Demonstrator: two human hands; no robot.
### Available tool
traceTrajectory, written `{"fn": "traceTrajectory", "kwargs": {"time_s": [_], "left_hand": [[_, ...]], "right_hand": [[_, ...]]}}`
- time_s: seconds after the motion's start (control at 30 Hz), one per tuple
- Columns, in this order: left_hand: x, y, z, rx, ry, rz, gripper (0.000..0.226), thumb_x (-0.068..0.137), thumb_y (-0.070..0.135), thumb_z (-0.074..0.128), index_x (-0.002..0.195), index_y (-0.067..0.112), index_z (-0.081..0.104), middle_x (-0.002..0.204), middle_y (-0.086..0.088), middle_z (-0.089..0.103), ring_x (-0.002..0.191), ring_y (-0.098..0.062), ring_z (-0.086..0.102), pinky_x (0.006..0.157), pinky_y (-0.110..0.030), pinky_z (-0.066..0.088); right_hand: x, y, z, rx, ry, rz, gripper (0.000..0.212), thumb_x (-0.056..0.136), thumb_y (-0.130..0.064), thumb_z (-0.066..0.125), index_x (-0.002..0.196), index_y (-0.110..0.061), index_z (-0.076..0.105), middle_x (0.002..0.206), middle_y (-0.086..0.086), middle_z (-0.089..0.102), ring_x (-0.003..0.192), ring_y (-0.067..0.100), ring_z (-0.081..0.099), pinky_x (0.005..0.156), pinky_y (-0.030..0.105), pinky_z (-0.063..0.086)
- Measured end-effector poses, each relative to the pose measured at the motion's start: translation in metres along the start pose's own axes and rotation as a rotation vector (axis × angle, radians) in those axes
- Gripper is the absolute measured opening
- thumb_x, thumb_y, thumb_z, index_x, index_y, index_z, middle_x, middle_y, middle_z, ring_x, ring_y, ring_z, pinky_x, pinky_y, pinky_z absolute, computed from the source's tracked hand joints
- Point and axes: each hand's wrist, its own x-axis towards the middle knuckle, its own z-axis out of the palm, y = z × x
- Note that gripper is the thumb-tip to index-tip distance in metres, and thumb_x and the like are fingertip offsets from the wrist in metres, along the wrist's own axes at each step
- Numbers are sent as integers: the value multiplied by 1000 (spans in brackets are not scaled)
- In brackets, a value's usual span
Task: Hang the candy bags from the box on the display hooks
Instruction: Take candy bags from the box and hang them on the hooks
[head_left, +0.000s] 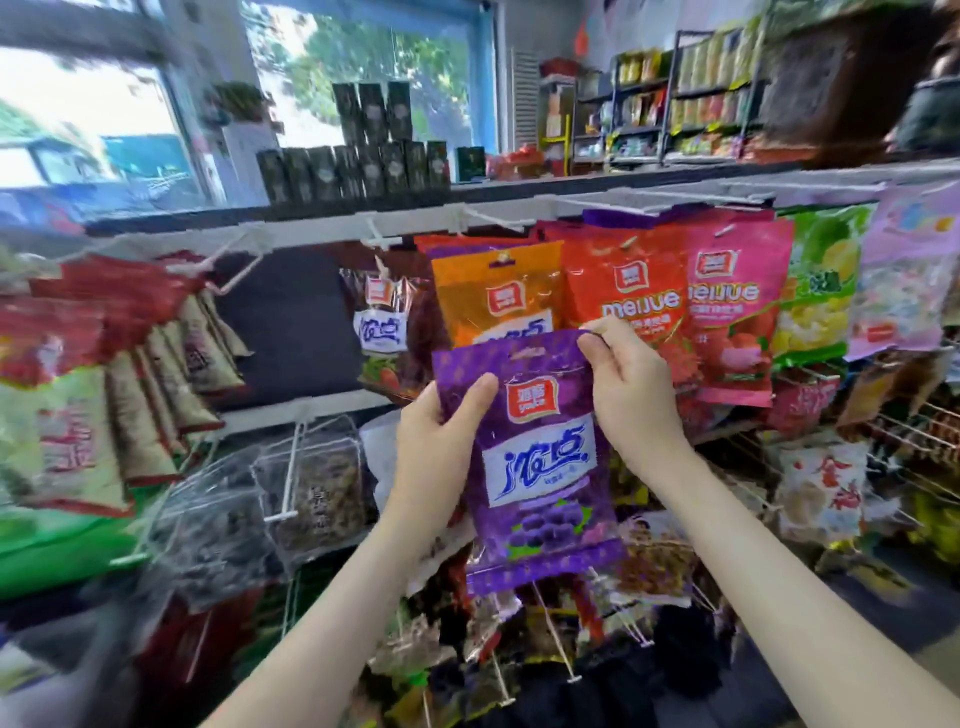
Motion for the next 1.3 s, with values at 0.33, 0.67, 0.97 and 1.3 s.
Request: {"fn": "traceTrajectory", "kwargs": {"time_s": [0.33,0.67,0.97,1.3], "left_hand": [[51,29,-59,-84,223,31,14,92,23,61,81,16,66,79,-5,73,77,-24,70,71,-40,56],[87,35,-89,-102,213,-2,13,92,27,61,88,16,67,88,-12,74,85,-34,70,82,-57,55],[94,33,-84,-82,105,20,12,91,30,62,88,21,70,89,-8,74,87,-30,70,84,-54,55],[93,36,-82,-106,88,34,13,92,30,61,86,22,69,89,-8,74,86,-30,71,82,-52,56]], "right_hand": [[28,-30,74,-230,30,-199,33,87,-19,64,118,-15,52,112,-1,50,106,14,45,91,32,42],[31,-37,129,-566,37,-283,40,91,-37,42,128,-28,53,137,4,45,130,21,29,104,45,18],[40,-37,130,-592,224,-304,31,88,-36,53,117,-26,56,108,6,46,104,20,40,95,54,34],[42,-40,132,-609,231,-278,38,90,-37,46,125,-27,58,115,8,51,112,20,39,100,48,24]]}}
